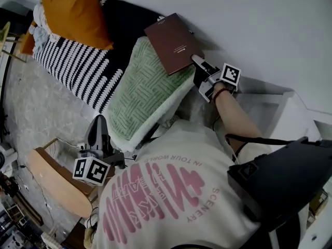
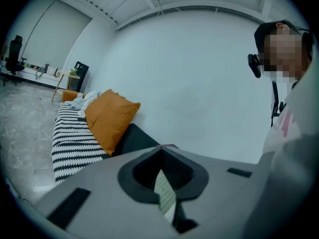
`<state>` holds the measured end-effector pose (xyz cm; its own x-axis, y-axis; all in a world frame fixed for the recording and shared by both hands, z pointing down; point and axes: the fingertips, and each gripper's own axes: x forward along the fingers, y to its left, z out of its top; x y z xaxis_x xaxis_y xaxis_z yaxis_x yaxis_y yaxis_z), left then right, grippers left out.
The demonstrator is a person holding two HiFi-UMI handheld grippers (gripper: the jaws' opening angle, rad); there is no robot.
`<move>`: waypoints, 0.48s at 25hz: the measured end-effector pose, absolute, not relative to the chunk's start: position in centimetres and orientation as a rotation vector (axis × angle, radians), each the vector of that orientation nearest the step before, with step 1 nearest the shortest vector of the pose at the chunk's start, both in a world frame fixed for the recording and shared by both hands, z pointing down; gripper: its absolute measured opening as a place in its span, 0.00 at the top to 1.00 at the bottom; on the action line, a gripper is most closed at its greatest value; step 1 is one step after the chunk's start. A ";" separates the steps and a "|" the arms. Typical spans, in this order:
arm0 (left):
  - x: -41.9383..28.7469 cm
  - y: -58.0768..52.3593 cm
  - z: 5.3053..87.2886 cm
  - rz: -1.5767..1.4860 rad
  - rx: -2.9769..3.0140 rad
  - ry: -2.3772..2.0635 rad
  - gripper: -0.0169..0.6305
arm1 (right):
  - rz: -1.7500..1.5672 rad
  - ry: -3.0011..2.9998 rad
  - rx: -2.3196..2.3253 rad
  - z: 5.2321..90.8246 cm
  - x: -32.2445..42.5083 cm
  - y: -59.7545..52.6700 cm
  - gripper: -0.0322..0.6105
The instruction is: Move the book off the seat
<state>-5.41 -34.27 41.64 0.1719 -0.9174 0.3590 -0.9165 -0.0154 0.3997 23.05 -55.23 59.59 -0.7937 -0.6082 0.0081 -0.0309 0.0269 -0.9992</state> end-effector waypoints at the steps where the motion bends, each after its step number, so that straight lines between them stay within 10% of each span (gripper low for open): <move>1: -5.3 -34.2 41.5 -0.006 1.917 -1.724 0.96 | -1.811 1.889 -0.642 59.2 23.2 -54.9 0.70; 12: -4.6 -35.4 40.9 -0.078 2.001 -1.702 0.96 | -1.725 1.915 -0.504 54.0 22.5 -53.9 0.70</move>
